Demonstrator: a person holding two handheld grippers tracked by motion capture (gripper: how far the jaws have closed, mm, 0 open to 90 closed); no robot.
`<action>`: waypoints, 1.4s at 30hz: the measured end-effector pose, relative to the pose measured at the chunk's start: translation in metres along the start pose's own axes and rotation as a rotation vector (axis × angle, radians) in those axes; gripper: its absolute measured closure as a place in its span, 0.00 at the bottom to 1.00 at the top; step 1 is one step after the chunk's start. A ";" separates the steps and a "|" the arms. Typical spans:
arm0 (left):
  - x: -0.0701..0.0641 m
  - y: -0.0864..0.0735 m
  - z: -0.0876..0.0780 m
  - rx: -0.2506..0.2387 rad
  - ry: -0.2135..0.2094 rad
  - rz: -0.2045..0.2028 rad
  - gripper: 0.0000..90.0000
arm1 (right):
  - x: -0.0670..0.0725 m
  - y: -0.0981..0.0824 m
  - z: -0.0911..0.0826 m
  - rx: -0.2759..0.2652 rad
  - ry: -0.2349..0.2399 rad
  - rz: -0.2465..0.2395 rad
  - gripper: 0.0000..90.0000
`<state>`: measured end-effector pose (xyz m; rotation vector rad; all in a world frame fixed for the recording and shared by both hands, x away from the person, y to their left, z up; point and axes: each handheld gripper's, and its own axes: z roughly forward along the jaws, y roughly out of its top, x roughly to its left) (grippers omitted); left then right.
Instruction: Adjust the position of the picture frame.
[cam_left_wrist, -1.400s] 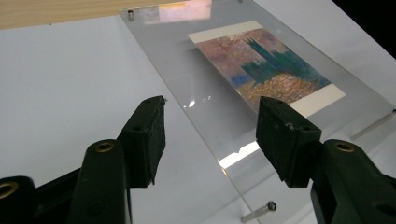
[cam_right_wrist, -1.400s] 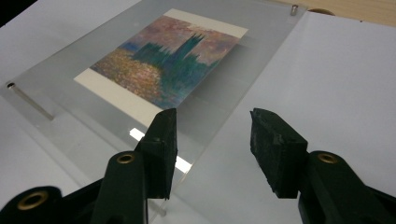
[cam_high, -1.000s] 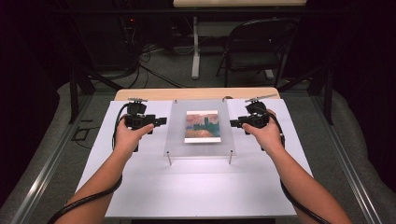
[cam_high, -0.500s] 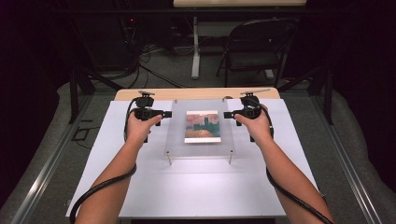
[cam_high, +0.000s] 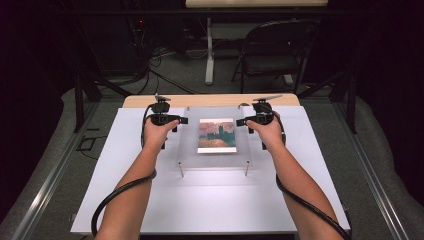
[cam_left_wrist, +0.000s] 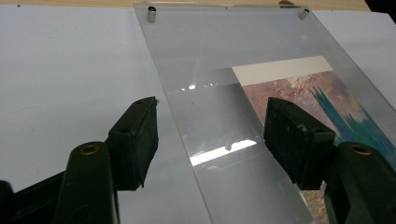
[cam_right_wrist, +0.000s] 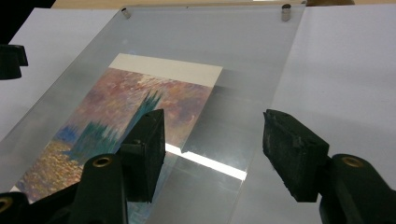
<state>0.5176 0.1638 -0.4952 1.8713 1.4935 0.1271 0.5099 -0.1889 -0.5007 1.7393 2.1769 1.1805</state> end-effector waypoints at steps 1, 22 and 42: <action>0.000 0.000 0.002 0.003 0.004 0.005 0.39 | -0.001 0.000 0.000 0.005 0.002 0.003 0.43; 0.001 -0.005 0.021 0.055 -0.032 -0.021 0.37 | -0.013 -0.003 0.014 0.059 0.065 0.080 0.45; 0.002 -0.011 0.039 0.104 -0.063 -0.055 0.32 | -0.017 -0.010 0.025 0.101 0.072 0.100 0.44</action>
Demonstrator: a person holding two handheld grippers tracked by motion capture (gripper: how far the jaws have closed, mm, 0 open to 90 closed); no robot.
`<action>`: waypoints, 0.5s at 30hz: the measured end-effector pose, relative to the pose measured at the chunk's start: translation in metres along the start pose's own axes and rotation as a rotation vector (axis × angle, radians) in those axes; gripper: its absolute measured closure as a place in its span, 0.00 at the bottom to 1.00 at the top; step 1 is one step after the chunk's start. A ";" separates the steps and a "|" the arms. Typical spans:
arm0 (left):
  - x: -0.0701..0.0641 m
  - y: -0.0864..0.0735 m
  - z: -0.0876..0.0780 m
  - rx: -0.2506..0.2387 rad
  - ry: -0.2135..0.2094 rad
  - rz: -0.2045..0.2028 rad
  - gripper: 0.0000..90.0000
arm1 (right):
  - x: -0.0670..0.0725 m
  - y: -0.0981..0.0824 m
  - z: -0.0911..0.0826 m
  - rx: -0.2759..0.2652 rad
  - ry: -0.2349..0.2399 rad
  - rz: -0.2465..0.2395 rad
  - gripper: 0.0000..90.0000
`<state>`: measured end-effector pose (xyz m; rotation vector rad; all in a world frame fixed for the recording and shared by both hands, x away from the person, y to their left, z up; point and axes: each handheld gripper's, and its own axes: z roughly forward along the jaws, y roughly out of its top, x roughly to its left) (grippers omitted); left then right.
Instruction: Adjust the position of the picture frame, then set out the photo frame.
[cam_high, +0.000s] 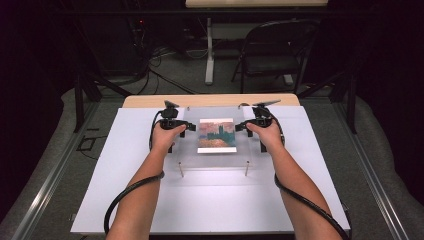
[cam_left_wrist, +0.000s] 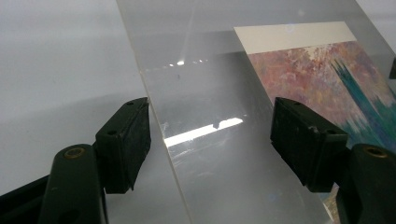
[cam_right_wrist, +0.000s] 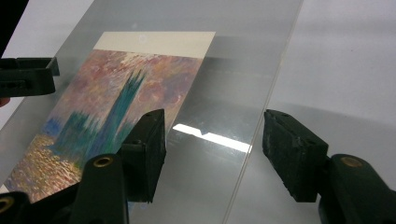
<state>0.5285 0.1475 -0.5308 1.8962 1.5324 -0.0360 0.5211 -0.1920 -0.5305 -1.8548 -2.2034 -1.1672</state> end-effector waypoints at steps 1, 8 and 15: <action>0.000 0.000 0.000 0.000 0.000 0.000 0.33 | 0.000 0.000 0.000 0.000 0.000 0.000 0.44; 0.001 0.000 0.002 0.006 -0.024 -0.022 0.32 | 0.000 -0.001 0.005 0.000 0.012 0.016 0.42; 0.001 0.000 0.002 0.012 -0.021 -0.035 0.33 | 0.002 0.000 0.005 0.001 0.004 0.006 0.42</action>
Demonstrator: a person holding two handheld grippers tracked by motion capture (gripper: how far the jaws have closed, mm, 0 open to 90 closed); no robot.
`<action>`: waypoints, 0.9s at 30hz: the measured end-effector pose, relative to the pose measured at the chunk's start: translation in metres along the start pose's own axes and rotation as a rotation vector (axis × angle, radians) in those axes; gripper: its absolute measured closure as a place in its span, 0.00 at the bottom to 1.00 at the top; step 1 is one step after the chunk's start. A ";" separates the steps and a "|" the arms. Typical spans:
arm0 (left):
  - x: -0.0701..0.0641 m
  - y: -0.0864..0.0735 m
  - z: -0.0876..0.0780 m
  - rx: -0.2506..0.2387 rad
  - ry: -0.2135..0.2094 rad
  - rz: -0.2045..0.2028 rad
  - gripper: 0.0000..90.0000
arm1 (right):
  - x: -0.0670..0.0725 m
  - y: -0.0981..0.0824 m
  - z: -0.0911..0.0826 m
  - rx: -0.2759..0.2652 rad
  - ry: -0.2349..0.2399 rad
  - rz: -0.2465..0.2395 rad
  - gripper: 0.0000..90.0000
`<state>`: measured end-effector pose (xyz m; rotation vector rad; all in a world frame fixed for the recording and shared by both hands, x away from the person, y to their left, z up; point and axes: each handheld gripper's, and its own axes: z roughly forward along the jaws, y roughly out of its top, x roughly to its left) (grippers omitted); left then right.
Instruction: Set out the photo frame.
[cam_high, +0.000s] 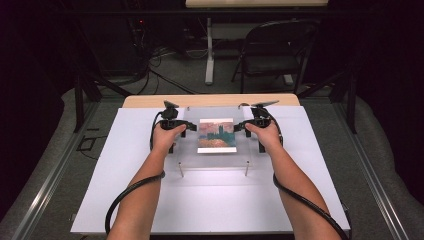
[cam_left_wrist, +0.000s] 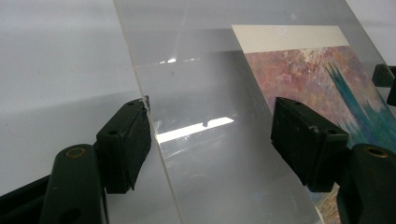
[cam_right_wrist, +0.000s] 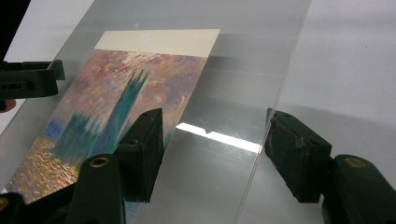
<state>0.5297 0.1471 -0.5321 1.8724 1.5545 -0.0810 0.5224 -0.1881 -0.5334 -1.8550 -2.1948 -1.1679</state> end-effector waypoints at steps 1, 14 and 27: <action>0.000 0.000 0.000 -0.001 0.000 0.000 0.34 | 0.000 0.000 0.000 0.000 -0.001 -0.002 0.42; 0.003 0.000 -0.003 -0.005 -0.004 0.004 0.38 | 0.000 0.000 -0.002 0.003 -0.002 -0.009 0.42; -0.001 0.003 -0.010 -0.015 -0.002 -0.010 0.42 | 0.002 0.000 -0.008 -0.019 0.008 -0.007 0.46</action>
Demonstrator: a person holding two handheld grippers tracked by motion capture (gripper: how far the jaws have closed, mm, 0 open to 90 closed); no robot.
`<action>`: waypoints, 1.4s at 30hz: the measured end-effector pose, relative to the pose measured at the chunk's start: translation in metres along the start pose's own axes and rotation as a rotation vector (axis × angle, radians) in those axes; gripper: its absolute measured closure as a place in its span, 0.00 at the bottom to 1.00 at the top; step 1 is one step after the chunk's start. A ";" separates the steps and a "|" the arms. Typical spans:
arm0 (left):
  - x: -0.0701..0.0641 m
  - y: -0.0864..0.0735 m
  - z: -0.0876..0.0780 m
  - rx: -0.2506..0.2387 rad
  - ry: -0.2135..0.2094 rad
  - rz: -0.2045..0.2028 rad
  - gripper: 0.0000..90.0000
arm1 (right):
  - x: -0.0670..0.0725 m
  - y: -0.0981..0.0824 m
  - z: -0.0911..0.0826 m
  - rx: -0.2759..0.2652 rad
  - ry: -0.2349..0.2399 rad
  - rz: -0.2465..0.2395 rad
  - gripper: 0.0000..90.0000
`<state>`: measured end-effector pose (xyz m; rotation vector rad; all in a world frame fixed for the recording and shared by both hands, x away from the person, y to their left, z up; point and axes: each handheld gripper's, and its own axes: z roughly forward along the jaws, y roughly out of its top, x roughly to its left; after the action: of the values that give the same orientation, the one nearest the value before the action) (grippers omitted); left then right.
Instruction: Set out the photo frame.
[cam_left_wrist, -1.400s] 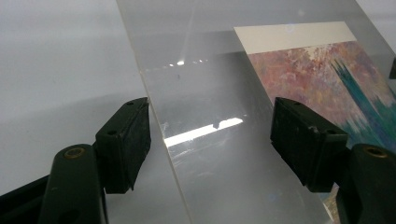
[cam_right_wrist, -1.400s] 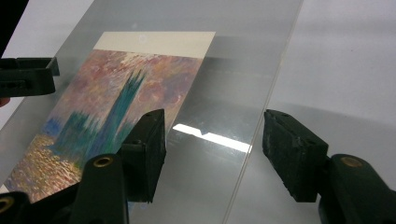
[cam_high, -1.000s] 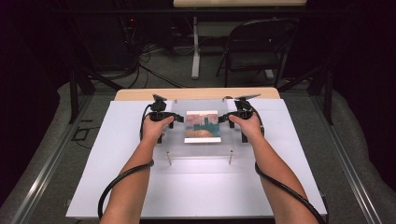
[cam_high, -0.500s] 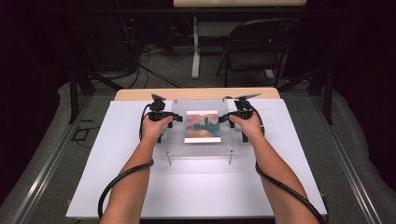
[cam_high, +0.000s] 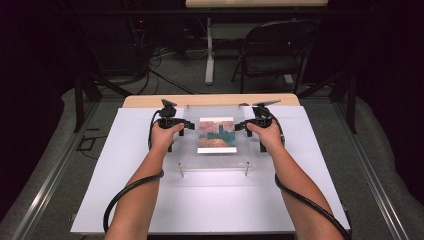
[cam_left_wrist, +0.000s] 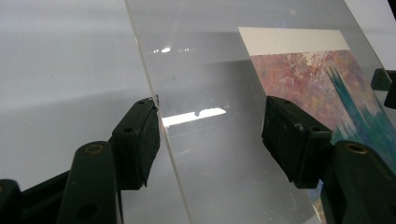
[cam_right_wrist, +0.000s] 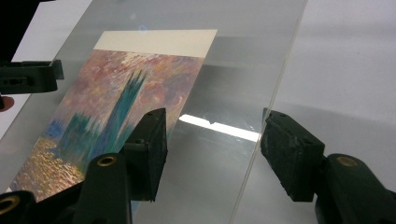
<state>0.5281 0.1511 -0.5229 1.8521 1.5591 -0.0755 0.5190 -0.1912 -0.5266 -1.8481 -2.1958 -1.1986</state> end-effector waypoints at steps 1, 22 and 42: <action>0.000 0.001 -0.002 0.001 -0.002 0.005 0.43 | 0.001 0.000 -0.001 0.004 0.000 -0.002 0.46; -0.011 0.002 -0.026 -0.022 -0.011 0.043 0.49 | 0.016 0.002 -0.023 -0.019 -0.023 -0.086 0.47; -0.023 0.000 -0.055 -0.043 -0.026 0.102 0.58 | 0.032 -0.002 -0.052 -0.029 -0.034 -0.181 0.52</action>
<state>0.5009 0.1612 -0.4711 1.8863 1.4349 -0.0189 0.4858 -0.1938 -0.4758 -1.7231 -2.4222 -1.2422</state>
